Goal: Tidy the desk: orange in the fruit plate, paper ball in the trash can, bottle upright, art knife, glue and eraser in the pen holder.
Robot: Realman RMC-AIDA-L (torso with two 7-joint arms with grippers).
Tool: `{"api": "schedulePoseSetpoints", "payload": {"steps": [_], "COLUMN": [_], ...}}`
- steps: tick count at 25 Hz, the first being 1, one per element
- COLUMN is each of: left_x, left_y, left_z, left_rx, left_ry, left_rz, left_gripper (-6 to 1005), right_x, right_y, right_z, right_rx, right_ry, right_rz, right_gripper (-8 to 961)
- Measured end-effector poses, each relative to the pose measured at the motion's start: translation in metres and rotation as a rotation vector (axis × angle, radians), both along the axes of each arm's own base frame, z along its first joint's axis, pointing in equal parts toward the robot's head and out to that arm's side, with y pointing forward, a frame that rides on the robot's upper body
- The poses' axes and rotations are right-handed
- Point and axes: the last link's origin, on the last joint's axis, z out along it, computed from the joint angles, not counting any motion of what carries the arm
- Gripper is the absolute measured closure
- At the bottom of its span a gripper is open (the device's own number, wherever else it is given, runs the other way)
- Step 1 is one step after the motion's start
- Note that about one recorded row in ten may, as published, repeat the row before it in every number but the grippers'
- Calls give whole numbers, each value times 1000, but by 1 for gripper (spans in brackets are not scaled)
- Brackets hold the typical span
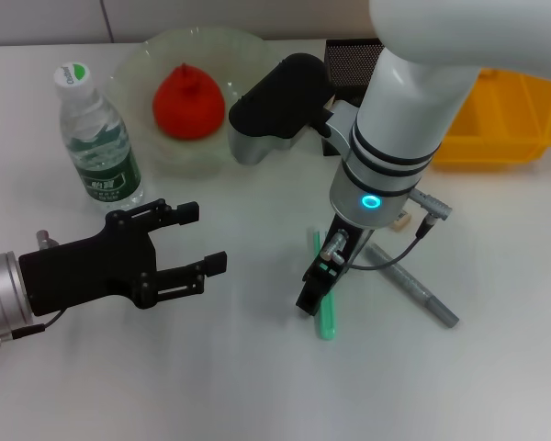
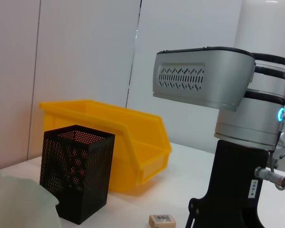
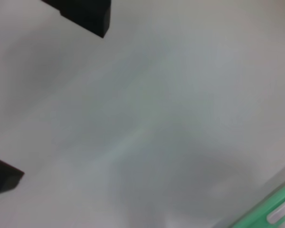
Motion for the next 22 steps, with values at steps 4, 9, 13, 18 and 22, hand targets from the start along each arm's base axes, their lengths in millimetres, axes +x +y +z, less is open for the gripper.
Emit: {"api": "schedulePoseSetpoints", "payload": {"steps": [4, 9, 13, 18, 22], "left_x": [0, 1, 1, 1, 1], "left_y": [0, 0, -1, -1, -1], "left_z": [0, 0, 1, 1, 1], "left_rx": [0, 5, 7, 7, 7], "left_ry": [-1, -11, -15, -15, -15], "left_rz": [0, 2, 1, 0, 0], "left_gripper": [208, 208, 208, 208, 208], "right_x": [0, 2, 2, 2, 1], "right_y": [0, -1, -1, -1, -1], "right_z": [0, 0, 0, 0, 0], "right_rx": [-2, -3, -4, -5, -6], "right_ry": [-2, -4, -5, -5, -5], "right_rz": [0, -7, -7, -6, -3], "right_gripper": [242, 299, 373, 466, 512]}}
